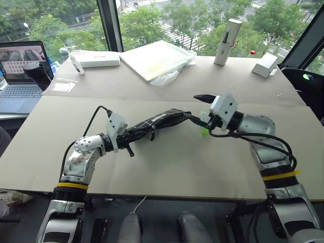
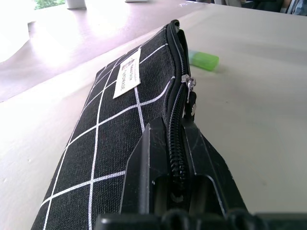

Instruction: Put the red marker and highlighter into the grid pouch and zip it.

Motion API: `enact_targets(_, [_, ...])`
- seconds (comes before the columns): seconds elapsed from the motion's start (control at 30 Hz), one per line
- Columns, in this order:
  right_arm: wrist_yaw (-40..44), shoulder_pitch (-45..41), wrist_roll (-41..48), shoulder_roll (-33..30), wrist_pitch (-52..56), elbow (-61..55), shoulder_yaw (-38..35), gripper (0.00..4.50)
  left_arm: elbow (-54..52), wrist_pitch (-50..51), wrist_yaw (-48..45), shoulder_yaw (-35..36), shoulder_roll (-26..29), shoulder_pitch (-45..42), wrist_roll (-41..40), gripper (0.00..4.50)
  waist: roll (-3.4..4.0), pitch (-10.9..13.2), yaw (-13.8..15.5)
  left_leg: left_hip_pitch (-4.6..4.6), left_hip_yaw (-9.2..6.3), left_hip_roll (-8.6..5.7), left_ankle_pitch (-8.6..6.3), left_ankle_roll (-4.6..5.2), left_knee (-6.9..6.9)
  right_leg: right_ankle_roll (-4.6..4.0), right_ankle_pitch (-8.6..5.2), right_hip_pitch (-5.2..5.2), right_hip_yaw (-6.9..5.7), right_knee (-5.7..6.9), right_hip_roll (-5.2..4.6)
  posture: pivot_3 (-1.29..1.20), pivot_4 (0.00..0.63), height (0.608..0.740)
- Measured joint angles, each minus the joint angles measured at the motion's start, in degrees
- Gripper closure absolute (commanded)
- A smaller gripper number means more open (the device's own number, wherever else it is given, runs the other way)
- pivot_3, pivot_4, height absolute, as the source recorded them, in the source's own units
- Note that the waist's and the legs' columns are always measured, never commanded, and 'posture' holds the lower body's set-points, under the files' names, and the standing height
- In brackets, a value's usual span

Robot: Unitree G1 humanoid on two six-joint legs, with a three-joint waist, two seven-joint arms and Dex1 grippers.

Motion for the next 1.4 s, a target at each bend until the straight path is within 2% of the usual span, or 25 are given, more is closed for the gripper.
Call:
enact_targets(0.17, [-10.7, 3.0, -3.4, 3.5, 19.3, -2.2, 0.1, 1.08, 0.0, 0.0, 0.0, 0.0, 0.0, 0.0, 0.0, 4.5, 0.0, 0.0, 0.0, 0.0, 0.01, 0.01, 0.0, 0.0, -0.03, 0.0, 0.0, -0.06, 0.01, 0.0, 0.03, 0.0, 0.15, 0.738])
enact_targets(0.3, [-17.6, 4.3, -6.3, 7.3, 30.5, -2.2, 1.6, 1.08, 0.0, 0.0, 0.0, -0.1, -0.1, -0.1, 0.0, 4.5, 0.01, 0.0, 0.0, -0.02, 0.02, -0.01, 0.0, 0.0, -0.02, 0.0, 0.0, -0.09, 0.03, 0.0, 0.01, 0.0, 0.15, 0.738])
enact_targets(0.43, [-21.7, 4.1, -8.2, 9.0, 35.4, -1.4, 1.7, 1.08, 0.0, 0.0, 0.0, 0.0, -0.1, -0.1, 0.0, 4.5, 0.01, 0.0, 0.1, -0.02, 0.02, -0.01, 0.0, 0.0, -0.02, 0.0, 0.0, -0.06, 0.02, -0.01, 0.02, 0.0, 0.15, 0.738])
enact_targets(0.77, [-24.6, 1.8, -7.7, 11.6, 36.6, 2.2, -0.3, 1.08, 0.0, 0.0, 0.3, -0.1, -0.4, 0.0, 0.0, 4.5, 0.0, 0.0, 0.0, -0.02, 0.01, 0.0, 0.0, 0.0, -0.02, 0.0, 0.0, -0.04, 0.02, -0.01, 0.02, 0.0, 0.15, 0.738])
enact_targets(0.93, [-25.8, 1.5, -4.4, 15.2, 37.9, 4.3, -4.9, 2.37, 0.0, 0.0, 0.7, -0.1, -0.6, 0.0, 0.0, 4.5, -0.01, 0.0, 0.0, 0.01, 0.0, 0.0, 0.0, 0.0, -0.01, 0.0, 0.0, 0.0, 0.01, -0.01, 0.02, 0.0, 0.15, 0.738])
enact_targets(1.03, [-25.9, 1.5, -3.9, 15.3, 37.9, 4.5, -5.4, 3.39, 0.0, -0.1, 0.8, -0.1, -0.6, 0.1, 0.0, 4.5, -0.01, 0.0, 0.1, 0.01, 0.0, -0.01, 0.0, 0.0, 0.0, 0.0, 0.0, 0.03, 0.0, -0.02, 0.01, 0.0, 0.15, 0.738])
enact_targets(1.3, [-25.9, 1.5, -3.7, 14.6, 37.6, 4.5, -5.3, 3.42, 0.0, -0.2, 0.9, -0.1, -0.8, 0.1, 0.0, 4.5, -0.01, 0.0, 0.2, 0.01, 0.01, -0.01, 0.0, 0.0, 0.0, 0.01, -0.01, 0.02, 0.0, -0.02, 0.01, 0.0, 0.15, 0.738])
enact_targets(1.4, [-25.8, 1.6, -4.4, 12.8, 33.6, 5.0, -5.4, 3.42, 0.0, -0.3, 0.9, -0.1, -0.9, 0.1, 0.0, 4.5, 0.03, 0.0, 0.1, -0.04, 0.02, -0.03, 0.0, 0.0, -0.01, 0.01, -0.01, -0.06, 0.02, -0.02, 0.0, 0.0, 0.15, 0.738])
